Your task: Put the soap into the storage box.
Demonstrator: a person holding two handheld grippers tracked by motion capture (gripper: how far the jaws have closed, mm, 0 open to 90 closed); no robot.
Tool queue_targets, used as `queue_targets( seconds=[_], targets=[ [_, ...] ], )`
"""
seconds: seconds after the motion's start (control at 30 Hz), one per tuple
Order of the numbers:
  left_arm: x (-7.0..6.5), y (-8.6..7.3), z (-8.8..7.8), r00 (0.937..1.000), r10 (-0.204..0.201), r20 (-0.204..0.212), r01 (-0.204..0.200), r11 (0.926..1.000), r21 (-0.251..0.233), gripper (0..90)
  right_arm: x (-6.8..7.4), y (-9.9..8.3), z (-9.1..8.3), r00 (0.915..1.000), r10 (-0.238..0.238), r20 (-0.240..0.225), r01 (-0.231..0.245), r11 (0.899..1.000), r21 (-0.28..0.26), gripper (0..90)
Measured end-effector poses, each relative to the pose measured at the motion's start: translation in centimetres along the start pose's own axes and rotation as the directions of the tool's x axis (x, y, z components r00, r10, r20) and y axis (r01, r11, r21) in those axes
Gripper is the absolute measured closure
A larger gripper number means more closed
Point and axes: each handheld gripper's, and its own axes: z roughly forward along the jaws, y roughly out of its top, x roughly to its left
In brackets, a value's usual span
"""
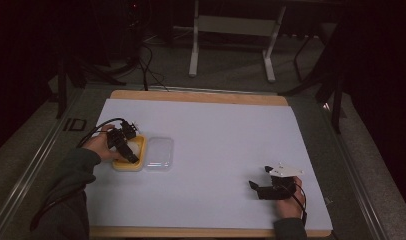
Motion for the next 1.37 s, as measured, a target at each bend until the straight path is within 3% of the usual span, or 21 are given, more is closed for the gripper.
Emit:
queue_targets(
  seconds=[0.43, 0.57, 0.63, 0.77, 0.9, 1.0, 1.17, 1.23, 1.37],
  targets=[
    [-0.2, -0.3, -2.8, 0.9988, 0.01, -0.049, -0.015, 0.9949, -0.1, 15.8, 0.0, 0.0, 0.0, 1.0, 0.0, 0.001, 0.0, 1.0, 0.0, 14.2],
    [-0.7, -0.3, -3.9, 0.998, 0.026, -0.057, -0.035, 0.9877, -0.152, 20.2, 0.0, 0.0, 0.0, 1.0, 0.0, 0.001, 0.0, 1.0, -0.001, 14.2],
    [-1.2, -0.2, -4.6, 0.9981, 0.039, -0.047, -0.047, 0.9798, -0.194, 22.5, 0.0, 0.0, 0.0, 1.0, 0.0, 0.002, 0.0, 1.0, -0.001, 14.2],
    [-2.0, 0.1, -5.1, 0.9963, 0.072, -0.048, -0.08, 0.9754, -0.205, 31.6, 0.0, 0.0, 0.0, 1.0, 0.0, 0.002, 0.0, 1.0, -0.001, 14.2],
    [-2.7, 0.4, -5.1, 0.9944, 0.094, -0.049, -0.102, 0.9731, -0.207, 38.2, 0.0, 0.0, 0.0, 1.0, 0.001, 0.002, -0.001, 1.0, 0.0, 14.2],
    [-3.5, 0.7, -5.0, 0.9902, 0.13, -0.052, -0.138, 0.967, -0.214, 41.2, 0.0, 0.0, 0.0, 1.0, 0.003, 0.001, -0.003, 1.0, -0.003, 14.2],
    [-4.5, 0.8, -4.7, 0.9884, 0.142, -0.053, -0.151, 0.9577, -0.245, 41.9, 0.0, 0.0, 0.0, 1.0, 0.003, 0.001, -0.003, 1.0, -0.003, 14.2],
    [-5.6, 0.9, -4.2, 0.985, 0.162, -0.06, -0.172, 0.9503, -0.26, 41.5, 0.0, 0.0, 0.0, 1.0, 0.003, 0.001, -0.003, 1.0, -0.003, 14.2],
    [-6.8, 0.7, -3.6, 0.9812, 0.175, -0.081, -0.191, 0.9442, -0.268, 38.4, -0.1, 0.0, 0.0, 1.0, 0.006, 0.001, -0.006, 1.0, -0.003, 14.3]
  ],
)
